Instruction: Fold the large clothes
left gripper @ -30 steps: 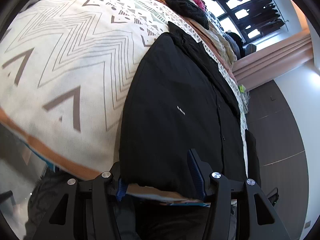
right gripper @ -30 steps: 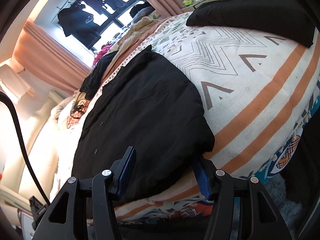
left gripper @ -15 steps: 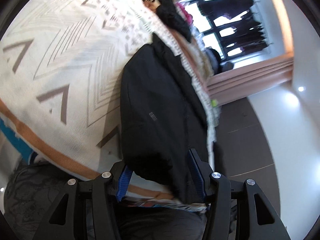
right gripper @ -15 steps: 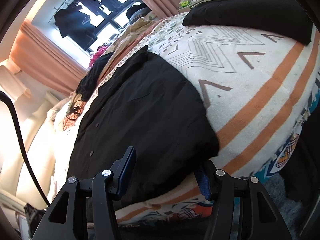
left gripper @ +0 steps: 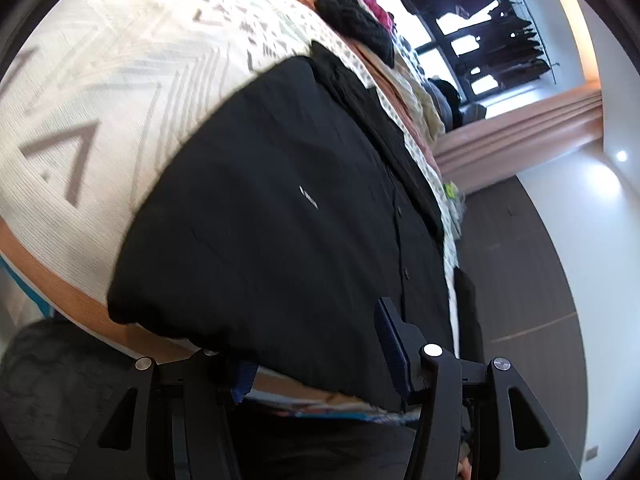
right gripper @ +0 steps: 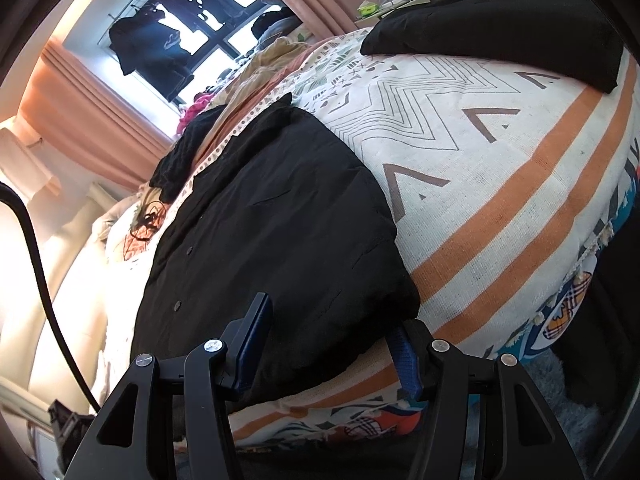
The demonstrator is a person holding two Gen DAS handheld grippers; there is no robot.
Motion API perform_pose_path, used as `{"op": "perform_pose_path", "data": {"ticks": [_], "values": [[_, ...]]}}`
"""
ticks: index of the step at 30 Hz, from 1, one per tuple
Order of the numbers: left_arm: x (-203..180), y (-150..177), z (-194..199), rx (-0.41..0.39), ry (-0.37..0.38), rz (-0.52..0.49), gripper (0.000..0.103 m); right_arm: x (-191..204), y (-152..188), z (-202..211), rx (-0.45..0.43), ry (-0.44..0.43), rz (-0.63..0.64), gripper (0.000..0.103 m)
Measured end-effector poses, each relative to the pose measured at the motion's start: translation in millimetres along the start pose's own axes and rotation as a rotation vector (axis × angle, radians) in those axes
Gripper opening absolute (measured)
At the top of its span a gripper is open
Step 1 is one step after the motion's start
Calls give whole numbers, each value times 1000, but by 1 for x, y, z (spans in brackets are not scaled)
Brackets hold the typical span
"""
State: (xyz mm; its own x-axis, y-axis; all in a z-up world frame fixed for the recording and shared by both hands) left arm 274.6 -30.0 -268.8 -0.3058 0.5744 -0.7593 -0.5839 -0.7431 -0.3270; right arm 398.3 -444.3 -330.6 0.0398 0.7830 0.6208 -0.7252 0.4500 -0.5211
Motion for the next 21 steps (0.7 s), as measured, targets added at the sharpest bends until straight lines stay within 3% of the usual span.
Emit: {"op": "perform_pose_path", "data": {"ticks": [4,10,12,14,15,16,21], "values": [[16,-11,15,-71,-44,27,54,1,-1,-1,-3,4,0,57],[22,-20,6,-94,-96,8,52,5,-9,-10,-9,27,4,57],[25,-22,5,-99,-123,8,39,6,-12,-13,-12,38,2,57],[32,-23,8,-102,-172,14,21,8,-16,-13,-20,62,1,46],[35,-23,10,-103,-174,23,14,6,-18,-12,-23,79,-1,25],[35,-24,13,-106,-165,27,12,6,-20,-11,-26,80,-9,12],[26,-30,28,-142,-166,4,7,23,-27,7,-83,114,32,6]]}}
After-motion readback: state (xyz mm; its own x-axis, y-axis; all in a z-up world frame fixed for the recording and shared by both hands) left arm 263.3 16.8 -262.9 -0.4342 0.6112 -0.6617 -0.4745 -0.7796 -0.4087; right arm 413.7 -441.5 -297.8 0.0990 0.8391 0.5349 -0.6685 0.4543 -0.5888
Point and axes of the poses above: each gripper's, at about its wrist camera, not at the fingertips, and z roughly against the way its jaws point, x to its left, y to its underside, the point moved 9 cm from there along -z, roughly the way its jaws point, and after that the axes turned 1 degree about -y, right-handed, at the moved point
